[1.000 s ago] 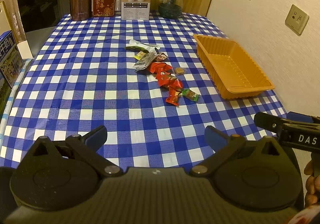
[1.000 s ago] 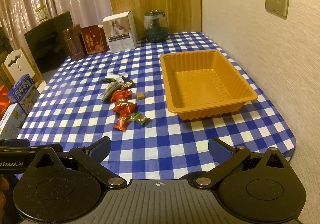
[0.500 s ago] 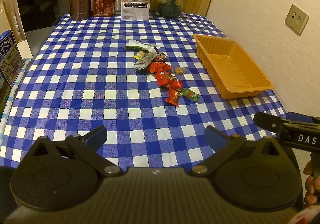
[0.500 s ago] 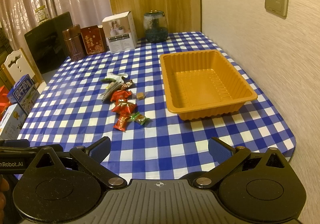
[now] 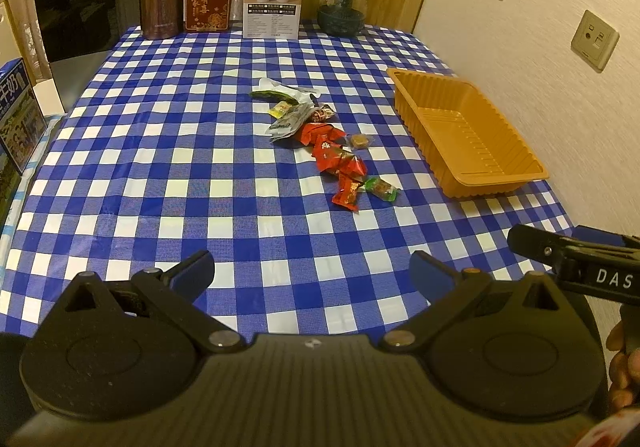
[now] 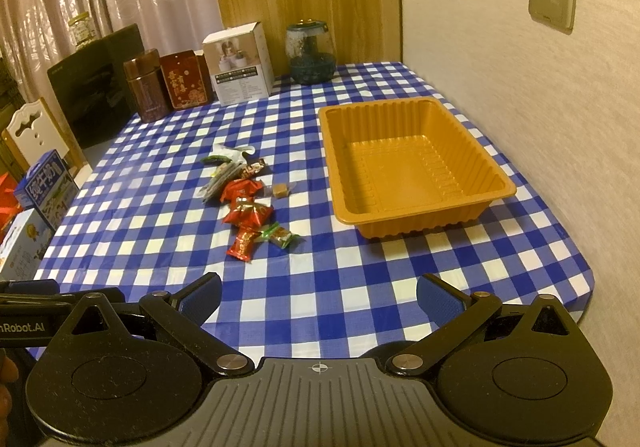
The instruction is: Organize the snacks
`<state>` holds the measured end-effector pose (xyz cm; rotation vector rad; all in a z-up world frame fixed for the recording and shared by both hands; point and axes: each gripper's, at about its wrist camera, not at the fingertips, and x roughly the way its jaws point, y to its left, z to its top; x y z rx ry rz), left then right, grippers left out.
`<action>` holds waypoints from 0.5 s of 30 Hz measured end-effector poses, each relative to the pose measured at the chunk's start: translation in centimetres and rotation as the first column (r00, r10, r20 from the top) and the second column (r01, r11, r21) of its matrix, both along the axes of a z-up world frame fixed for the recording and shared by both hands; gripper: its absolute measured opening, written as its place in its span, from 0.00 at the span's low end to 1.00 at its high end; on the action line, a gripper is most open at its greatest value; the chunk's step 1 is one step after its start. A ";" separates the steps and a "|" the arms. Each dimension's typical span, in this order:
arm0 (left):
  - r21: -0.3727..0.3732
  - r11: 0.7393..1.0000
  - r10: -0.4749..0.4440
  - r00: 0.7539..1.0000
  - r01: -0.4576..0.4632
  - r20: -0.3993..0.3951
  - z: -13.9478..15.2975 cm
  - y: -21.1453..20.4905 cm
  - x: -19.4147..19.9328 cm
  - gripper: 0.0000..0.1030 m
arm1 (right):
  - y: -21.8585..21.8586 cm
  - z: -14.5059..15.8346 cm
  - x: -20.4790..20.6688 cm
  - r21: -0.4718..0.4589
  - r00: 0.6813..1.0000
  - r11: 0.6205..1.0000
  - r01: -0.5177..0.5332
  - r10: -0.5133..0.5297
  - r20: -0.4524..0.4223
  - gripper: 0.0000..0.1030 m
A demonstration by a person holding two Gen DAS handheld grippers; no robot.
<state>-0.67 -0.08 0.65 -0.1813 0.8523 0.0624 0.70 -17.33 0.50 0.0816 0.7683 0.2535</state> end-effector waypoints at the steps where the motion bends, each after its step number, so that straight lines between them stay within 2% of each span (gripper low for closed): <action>1: 0.001 1.000 0.002 1.000 -0.002 0.001 0.0 0.0 0.0 1.00 | 0.0 -0.1 0.0 0.002 1.000 1.000 0.002 -0.002 0.000 1.00; 6: -0.003 1.000 0.000 1.000 0.000 -0.001 -0.3 0.0 0.3 1.00 | 0.2 -0.9 0.6 0.021 1.000 1.000 0.002 -0.002 -0.001 0.99; 13: -0.035 0.999 0.001 1.000 -0.002 -0.020 -2.3 0.9 3.0 1.00 | 0.7 -2.9 2.7 0.069 1.000 0.998 -0.005 0.004 0.016 0.99; 15: -0.031 0.999 -0.010 1.000 0.009 -0.015 -3.1 1.1 4.0 1.00 | 0.9 -3.8 3.5 0.079 1.000 0.997 -0.006 0.005 0.012 0.93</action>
